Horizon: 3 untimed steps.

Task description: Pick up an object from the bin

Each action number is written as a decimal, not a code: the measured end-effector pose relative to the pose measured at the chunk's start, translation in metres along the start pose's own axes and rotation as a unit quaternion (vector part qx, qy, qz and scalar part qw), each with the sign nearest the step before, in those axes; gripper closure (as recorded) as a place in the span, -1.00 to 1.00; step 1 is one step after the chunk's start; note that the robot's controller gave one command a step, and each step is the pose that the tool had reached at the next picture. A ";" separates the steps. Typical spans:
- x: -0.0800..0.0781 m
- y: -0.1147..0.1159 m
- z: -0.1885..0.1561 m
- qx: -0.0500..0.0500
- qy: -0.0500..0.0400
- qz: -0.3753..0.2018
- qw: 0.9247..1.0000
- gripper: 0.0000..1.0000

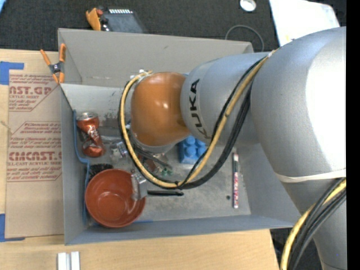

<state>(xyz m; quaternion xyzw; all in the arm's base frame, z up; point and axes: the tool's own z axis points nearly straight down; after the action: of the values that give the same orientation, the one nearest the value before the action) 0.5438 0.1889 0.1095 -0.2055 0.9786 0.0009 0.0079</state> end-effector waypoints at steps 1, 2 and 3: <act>-0.025 0.029 0.031 0.001 0.002 -0.020 1.000 -1.00; -0.035 0.042 0.038 0.000 -0.002 -0.033 0.999 1.00; -0.035 0.042 0.038 0.000 -0.002 -0.033 0.999 1.00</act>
Offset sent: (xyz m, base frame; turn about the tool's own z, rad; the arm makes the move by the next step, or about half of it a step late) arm 0.0151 0.0510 -0.0395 -0.0670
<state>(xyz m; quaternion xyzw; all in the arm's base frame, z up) 0.5598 0.2417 0.0717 -0.2378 0.9713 0.0008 0.0095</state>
